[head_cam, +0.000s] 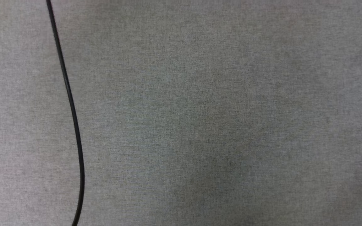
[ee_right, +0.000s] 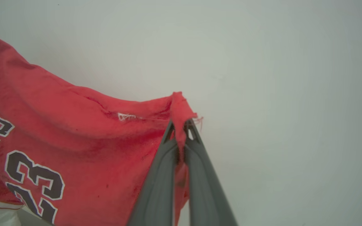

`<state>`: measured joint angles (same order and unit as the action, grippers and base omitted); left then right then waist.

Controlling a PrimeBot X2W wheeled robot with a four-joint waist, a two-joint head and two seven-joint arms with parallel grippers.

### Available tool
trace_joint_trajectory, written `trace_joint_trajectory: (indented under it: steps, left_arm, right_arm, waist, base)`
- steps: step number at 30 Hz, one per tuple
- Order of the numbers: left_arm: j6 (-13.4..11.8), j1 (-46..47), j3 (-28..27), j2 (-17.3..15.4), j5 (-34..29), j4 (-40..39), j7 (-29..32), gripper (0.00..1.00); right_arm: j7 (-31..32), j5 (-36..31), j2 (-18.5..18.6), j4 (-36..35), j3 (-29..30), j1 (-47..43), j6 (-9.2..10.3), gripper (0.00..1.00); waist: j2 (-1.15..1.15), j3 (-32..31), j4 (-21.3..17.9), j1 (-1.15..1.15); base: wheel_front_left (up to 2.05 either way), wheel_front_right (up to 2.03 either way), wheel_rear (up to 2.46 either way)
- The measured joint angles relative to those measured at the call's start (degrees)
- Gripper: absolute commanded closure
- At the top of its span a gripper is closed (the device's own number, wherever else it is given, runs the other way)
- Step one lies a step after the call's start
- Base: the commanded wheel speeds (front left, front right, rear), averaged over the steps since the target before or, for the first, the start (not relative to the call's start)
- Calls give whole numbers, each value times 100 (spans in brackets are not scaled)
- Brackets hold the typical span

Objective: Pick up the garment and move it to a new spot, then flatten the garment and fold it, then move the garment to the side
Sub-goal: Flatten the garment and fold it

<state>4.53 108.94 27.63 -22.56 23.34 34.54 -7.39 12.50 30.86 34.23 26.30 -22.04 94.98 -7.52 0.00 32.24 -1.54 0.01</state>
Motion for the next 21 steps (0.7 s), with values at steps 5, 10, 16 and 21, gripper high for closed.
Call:
trace_joint_trajectory:
  steps: [5, 10, 16, 21]
  left_arm:
    - [97, 109, 79, 89, 20, 537, -290, 100]
    - [154, -530, 155, 48, 177, 735, -454, 100]
    - [199, -1813, 280, -58, 341, 715, -639, 100]
    - [109, -3105, 259, -178, 539, 335, -698, 100]
  right_arm:
    - [-367, 110, -65, 688, -536, 253, 0, 100]
    - [-704, 407, -62, 999, -1018, -114, -1, 100]
    - [-1115, 889, -55, 1065, -1713, -970, -1, 100]
    - [-1362, 1252, 107, 924, -2297, -1806, -1, 100]
  waist:
    - [0, 205, 35, 0]
    - [0, 217, 45, 0]
    - [0, 46, 43, -1]
    - [0, -176, 58, -1]
  base:
    - [0, 0, 0]
    - [0, 0, 0]
    - [0, 0, 0]
    - [0, 0, 0]
